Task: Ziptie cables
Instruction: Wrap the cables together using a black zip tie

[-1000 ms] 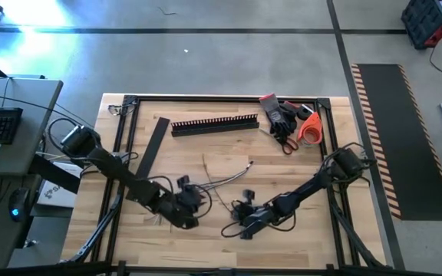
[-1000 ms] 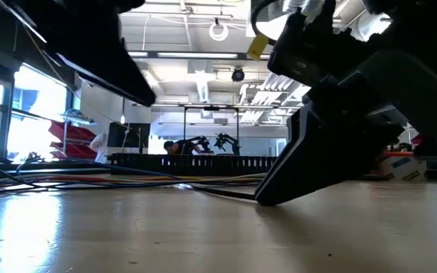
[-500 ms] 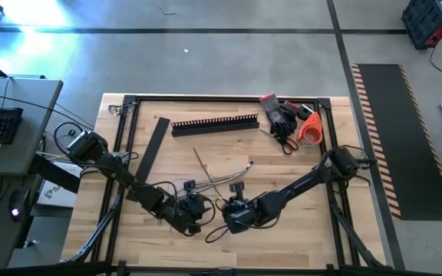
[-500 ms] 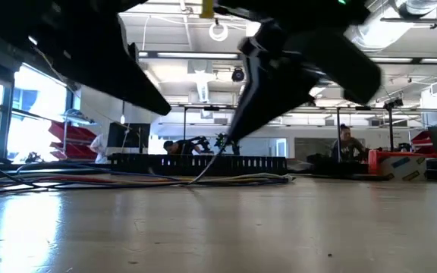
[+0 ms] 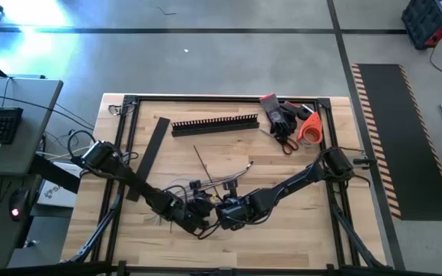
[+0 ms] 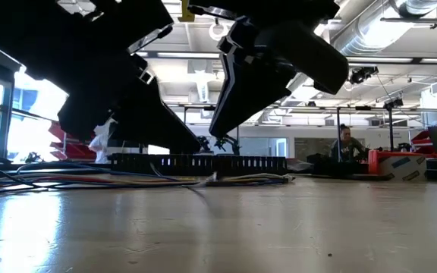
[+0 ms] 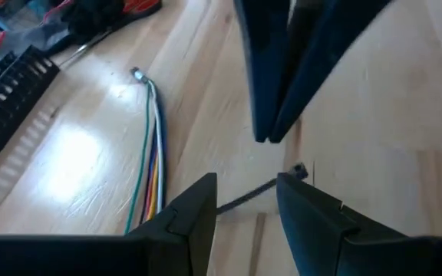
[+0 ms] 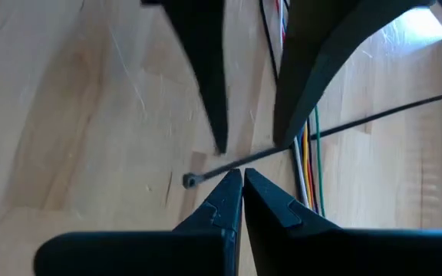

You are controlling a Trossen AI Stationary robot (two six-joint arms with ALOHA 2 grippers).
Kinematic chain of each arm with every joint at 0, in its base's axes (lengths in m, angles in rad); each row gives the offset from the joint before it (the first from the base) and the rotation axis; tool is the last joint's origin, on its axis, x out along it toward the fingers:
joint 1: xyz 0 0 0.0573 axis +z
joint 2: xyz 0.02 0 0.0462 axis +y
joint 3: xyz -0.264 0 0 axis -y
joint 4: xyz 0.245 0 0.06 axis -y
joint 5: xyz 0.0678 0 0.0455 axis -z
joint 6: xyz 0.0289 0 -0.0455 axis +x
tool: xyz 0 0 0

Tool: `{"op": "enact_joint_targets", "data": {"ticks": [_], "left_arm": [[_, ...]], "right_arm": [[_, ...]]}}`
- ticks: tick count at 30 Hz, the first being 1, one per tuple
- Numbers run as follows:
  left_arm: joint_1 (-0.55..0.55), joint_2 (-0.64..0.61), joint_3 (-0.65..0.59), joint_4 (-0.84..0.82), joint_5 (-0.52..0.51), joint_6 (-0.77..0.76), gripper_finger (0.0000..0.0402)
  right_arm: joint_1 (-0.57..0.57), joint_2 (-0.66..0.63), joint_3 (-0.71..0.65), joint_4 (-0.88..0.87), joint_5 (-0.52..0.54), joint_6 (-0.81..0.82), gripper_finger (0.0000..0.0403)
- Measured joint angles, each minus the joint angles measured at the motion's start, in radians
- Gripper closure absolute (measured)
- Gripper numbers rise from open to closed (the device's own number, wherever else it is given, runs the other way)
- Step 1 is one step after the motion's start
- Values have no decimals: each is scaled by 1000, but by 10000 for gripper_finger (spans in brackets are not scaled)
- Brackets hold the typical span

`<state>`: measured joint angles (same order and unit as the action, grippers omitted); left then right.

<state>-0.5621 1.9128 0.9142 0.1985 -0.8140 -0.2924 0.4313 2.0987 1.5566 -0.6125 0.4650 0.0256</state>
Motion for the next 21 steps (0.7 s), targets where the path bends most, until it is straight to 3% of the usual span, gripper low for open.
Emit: {"op": "enact_joint_targets", "data": {"ticks": [8, 11, 15, 21], "left_arm": [[5, 27, 0, 2, 111, 112, 280], [6, 27, 0, 0, 113, 113, 280], [1, 27, 0, -15, 113, 97, 280], [-24, 27, 0, -40, 104, 42, 280]], "right_arm": [[3, 0, 0, -30, -19, -5, 403], [3, 0, -8, -27, -89, -8, 397], [4, 0, -77, 46, -150, -7, 355], [13, -1, -218, 274, -78, -77, 265]]}}
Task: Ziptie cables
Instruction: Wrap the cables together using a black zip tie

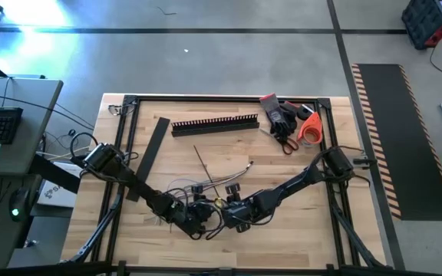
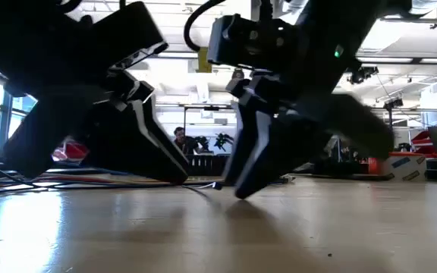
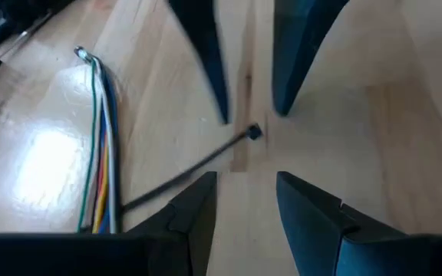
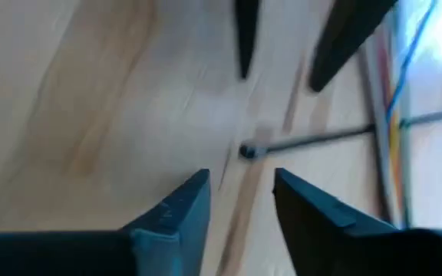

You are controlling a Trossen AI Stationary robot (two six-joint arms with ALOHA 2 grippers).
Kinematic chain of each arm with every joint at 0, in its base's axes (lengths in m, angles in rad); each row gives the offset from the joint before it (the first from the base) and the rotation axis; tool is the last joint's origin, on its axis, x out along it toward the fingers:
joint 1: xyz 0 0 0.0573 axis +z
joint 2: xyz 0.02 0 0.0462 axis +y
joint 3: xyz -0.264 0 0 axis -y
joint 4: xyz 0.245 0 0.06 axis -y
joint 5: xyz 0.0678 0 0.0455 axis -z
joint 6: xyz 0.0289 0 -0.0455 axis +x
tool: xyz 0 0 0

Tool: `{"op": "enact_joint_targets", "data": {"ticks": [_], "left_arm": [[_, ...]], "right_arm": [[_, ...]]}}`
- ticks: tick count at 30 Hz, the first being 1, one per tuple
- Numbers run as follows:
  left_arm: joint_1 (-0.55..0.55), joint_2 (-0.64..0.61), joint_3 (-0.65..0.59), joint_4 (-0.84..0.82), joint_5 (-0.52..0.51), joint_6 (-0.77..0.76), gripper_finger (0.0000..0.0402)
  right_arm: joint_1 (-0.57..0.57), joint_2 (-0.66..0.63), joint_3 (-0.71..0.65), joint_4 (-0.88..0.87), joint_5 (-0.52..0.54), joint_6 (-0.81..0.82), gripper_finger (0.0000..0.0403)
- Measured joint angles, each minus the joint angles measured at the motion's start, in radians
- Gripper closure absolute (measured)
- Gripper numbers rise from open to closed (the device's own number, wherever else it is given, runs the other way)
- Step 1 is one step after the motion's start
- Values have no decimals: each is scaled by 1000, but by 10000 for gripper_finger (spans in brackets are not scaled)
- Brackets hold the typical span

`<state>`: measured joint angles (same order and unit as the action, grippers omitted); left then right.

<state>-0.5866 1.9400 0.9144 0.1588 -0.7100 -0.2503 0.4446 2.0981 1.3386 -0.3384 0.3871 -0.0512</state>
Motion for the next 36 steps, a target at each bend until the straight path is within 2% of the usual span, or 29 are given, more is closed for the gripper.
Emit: {"op": "enact_joint_targets", "data": {"ticks": [4, 10, 21, 27, 31, 36], "left_arm": [[-6, 0, 0, -9, -3, -10, 280], [-6, 0, 0, -8, -7, -26, 280], [-4, 0, 0, -5, -8, -41, 280], [-3, 0, 0, -9, -9, -53, 280], [-3, 0, 0, -25, -36, -52, 280], [-3, 0, 0, -26, -62, -25, 280]], "right_arm": [[22, -2, -81, 157, 125, -38, 237], [45, -1, -144, 324, 204, -92, 245], [31, -1, -144, 328, 255, -114, 283], [25, -1, -144, 329, 321, -115, 300], [19, -1, -143, 338, 324, -115, 327], [3, -1, -143, 347, 325, -142, 379]]}}
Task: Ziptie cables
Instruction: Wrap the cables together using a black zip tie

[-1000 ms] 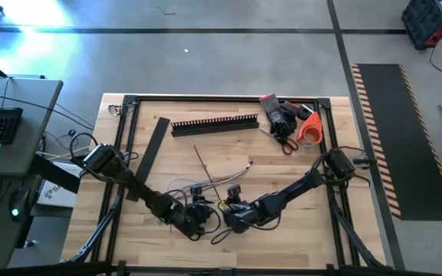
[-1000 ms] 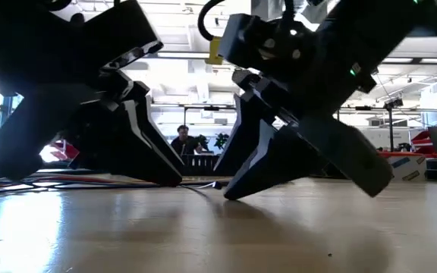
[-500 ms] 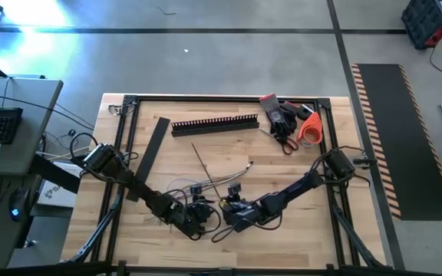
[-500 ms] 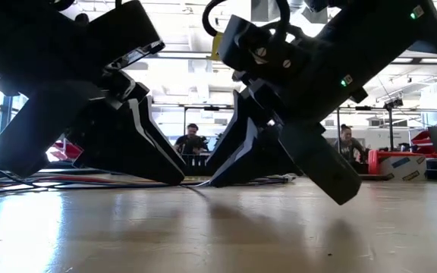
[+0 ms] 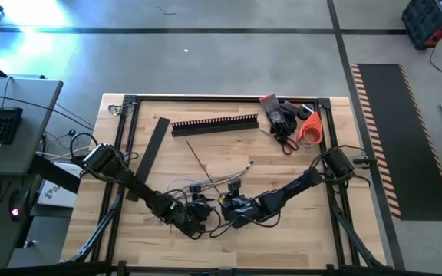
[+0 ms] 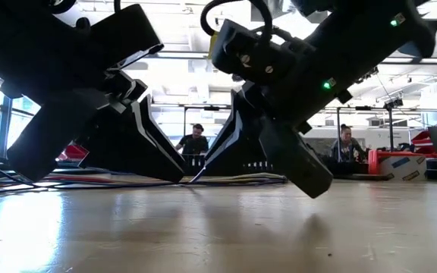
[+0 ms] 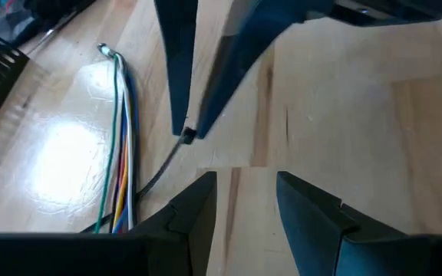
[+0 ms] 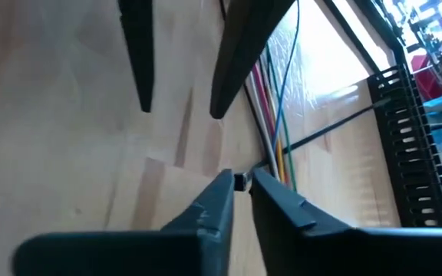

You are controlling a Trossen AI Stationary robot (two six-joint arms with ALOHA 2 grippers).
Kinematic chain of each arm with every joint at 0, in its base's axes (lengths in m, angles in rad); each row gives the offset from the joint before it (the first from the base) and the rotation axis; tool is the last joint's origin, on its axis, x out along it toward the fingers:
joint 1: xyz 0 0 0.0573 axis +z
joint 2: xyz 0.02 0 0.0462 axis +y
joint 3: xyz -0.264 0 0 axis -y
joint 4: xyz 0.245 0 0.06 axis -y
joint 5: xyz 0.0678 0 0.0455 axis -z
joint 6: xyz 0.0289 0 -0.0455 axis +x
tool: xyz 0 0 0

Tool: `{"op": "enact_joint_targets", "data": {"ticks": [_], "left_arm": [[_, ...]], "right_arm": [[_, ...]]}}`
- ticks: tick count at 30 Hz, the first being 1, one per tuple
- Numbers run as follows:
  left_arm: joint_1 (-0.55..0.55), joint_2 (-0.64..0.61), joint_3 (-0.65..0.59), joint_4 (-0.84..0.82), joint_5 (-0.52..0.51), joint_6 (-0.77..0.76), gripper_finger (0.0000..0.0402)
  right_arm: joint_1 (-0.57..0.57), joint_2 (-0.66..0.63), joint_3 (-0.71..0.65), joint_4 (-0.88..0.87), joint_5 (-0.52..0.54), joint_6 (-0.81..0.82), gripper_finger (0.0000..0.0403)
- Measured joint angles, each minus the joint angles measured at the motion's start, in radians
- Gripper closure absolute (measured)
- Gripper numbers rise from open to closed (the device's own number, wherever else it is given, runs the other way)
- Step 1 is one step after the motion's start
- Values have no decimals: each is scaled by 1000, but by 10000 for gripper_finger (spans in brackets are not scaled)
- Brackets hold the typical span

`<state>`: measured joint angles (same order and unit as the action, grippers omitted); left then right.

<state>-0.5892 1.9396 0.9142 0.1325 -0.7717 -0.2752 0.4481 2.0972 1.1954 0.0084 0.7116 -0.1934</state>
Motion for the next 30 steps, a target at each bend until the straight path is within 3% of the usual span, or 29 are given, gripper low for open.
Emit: {"op": "enact_joint_targets", "data": {"ticks": [7, 16, 30], "left_arm": [[0, 0, 0, -3, -16, 1, 280], [8, 0, 0, -13, -156, 59, 280], [125, 0, 0, -23, -34, 102, 280]], "right_arm": [[-10, 0, 0, 14, 19, -25, 401], [-10, -11, 2, 19, 18, -22, 403], [13, -18, 3, 19, 14, -25, 403]]}}
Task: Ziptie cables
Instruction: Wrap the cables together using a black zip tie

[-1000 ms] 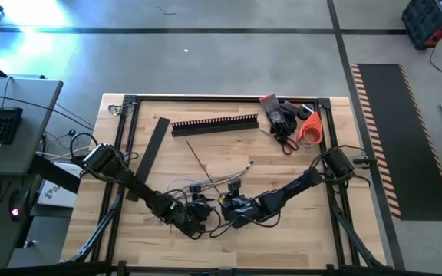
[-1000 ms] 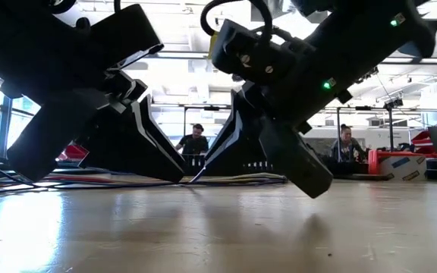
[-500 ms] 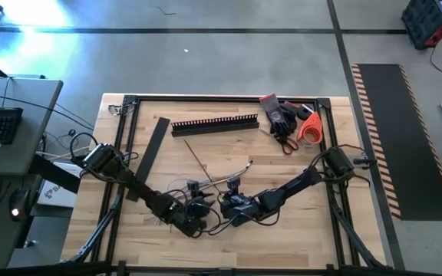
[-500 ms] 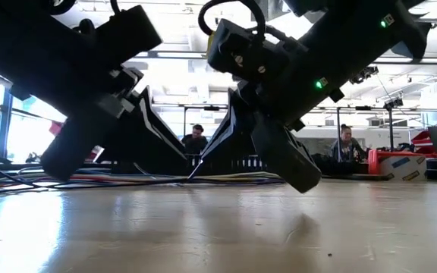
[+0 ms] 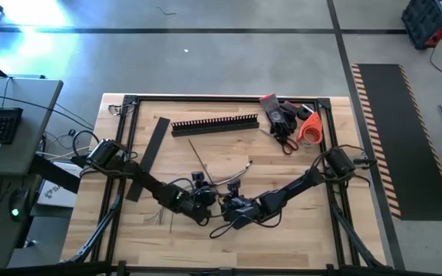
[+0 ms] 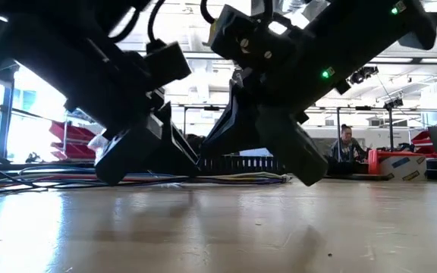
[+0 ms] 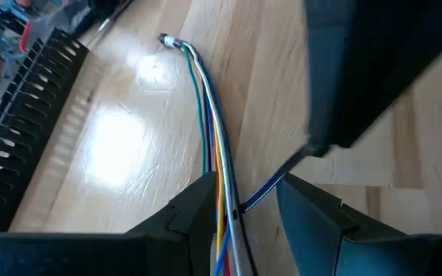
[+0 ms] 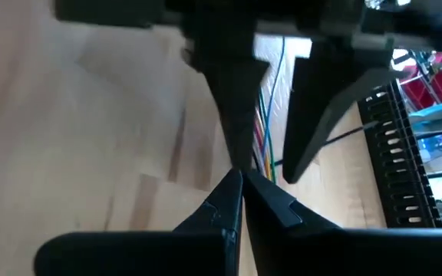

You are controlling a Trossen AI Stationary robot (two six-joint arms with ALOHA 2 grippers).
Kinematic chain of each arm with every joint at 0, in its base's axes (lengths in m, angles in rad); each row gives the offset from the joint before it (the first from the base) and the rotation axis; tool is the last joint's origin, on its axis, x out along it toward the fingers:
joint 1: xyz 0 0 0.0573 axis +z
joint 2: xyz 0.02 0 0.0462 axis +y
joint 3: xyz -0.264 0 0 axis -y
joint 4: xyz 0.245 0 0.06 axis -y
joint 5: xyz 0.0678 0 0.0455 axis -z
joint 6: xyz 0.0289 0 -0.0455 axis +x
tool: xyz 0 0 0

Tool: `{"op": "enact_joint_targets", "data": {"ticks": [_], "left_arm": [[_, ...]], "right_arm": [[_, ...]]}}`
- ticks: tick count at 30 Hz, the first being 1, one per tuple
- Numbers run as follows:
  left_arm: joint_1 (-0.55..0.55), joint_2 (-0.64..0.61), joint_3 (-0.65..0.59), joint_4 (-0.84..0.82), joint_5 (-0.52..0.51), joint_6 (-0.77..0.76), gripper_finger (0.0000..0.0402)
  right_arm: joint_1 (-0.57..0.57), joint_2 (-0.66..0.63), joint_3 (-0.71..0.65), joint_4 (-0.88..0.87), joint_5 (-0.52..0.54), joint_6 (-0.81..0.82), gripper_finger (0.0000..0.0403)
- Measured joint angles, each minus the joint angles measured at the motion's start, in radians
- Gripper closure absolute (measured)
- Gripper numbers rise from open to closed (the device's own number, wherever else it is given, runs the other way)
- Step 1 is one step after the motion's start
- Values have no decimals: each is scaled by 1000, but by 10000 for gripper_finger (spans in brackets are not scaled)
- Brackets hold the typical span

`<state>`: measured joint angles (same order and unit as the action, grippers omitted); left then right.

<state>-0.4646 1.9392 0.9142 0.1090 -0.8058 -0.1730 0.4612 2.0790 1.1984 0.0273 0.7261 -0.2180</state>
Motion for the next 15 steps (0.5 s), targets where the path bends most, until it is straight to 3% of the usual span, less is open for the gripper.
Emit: {"op": "enact_joint_targets", "data": {"ticks": [6, 15], "left_arm": [[7, 0, 0, 2, 11, -5, 304], [0, 0, 0, 37, 34, -6, 385]], "right_arm": [[11, -28, 0, 0, 7, 0, 403], [13, -44, 0, 0, 8, 10, 403]]}}
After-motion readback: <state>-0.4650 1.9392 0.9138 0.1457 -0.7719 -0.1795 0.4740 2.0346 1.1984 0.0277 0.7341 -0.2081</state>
